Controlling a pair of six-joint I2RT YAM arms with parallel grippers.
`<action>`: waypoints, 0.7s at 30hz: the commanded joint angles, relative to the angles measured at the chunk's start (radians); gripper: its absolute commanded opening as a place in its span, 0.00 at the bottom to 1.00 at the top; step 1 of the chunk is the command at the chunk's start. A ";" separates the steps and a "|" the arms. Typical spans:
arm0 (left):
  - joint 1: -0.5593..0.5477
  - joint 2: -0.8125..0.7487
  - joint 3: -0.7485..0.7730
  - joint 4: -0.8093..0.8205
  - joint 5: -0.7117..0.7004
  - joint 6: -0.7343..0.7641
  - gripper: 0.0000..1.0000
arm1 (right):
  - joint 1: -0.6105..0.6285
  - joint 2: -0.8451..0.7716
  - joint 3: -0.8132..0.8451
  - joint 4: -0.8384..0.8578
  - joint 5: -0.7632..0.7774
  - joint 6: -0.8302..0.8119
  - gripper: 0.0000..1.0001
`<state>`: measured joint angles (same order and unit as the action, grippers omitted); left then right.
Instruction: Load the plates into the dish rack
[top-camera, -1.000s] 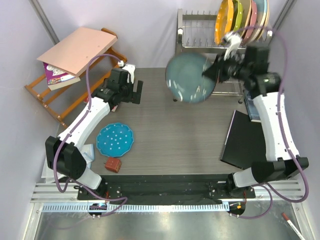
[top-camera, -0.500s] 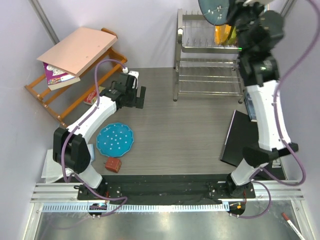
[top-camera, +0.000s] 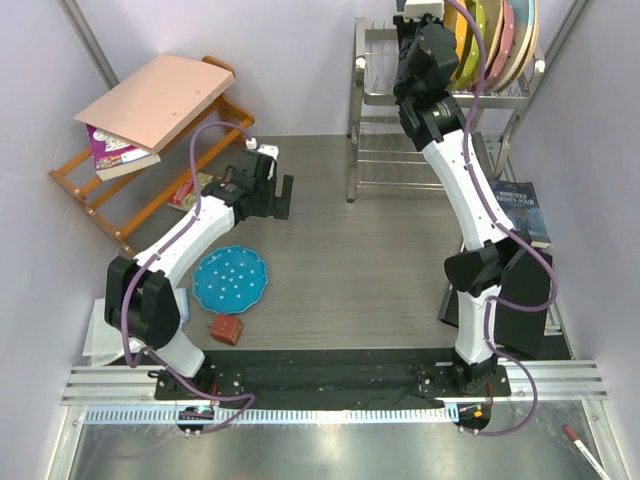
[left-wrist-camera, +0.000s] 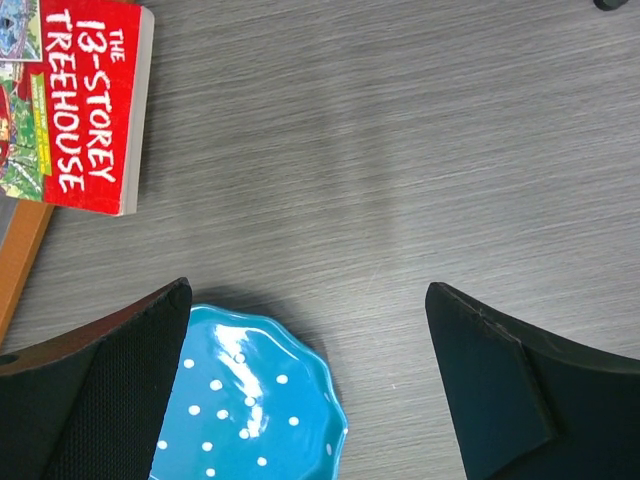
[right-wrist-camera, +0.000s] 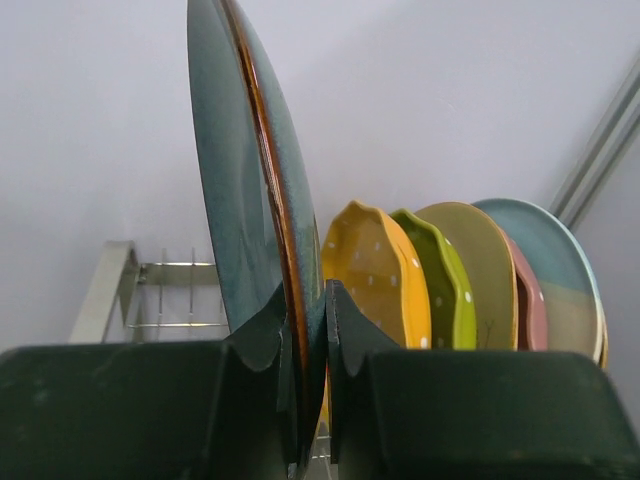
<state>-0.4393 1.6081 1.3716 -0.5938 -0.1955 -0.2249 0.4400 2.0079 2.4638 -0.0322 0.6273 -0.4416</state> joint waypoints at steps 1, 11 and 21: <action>-0.006 -0.045 -0.011 0.049 -0.045 -0.036 1.00 | -0.014 -0.077 0.093 0.219 0.023 -0.069 0.01; -0.065 -0.025 0.024 0.060 -0.208 -0.010 0.99 | -0.057 -0.038 0.101 0.075 0.002 -0.080 0.01; -0.068 0.019 0.080 0.020 -0.225 -0.033 0.99 | -0.087 0.015 0.115 0.048 0.032 -0.049 0.01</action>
<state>-0.5083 1.6112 1.4162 -0.5774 -0.3870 -0.2481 0.3641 2.0499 2.5004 -0.1284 0.6651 -0.5098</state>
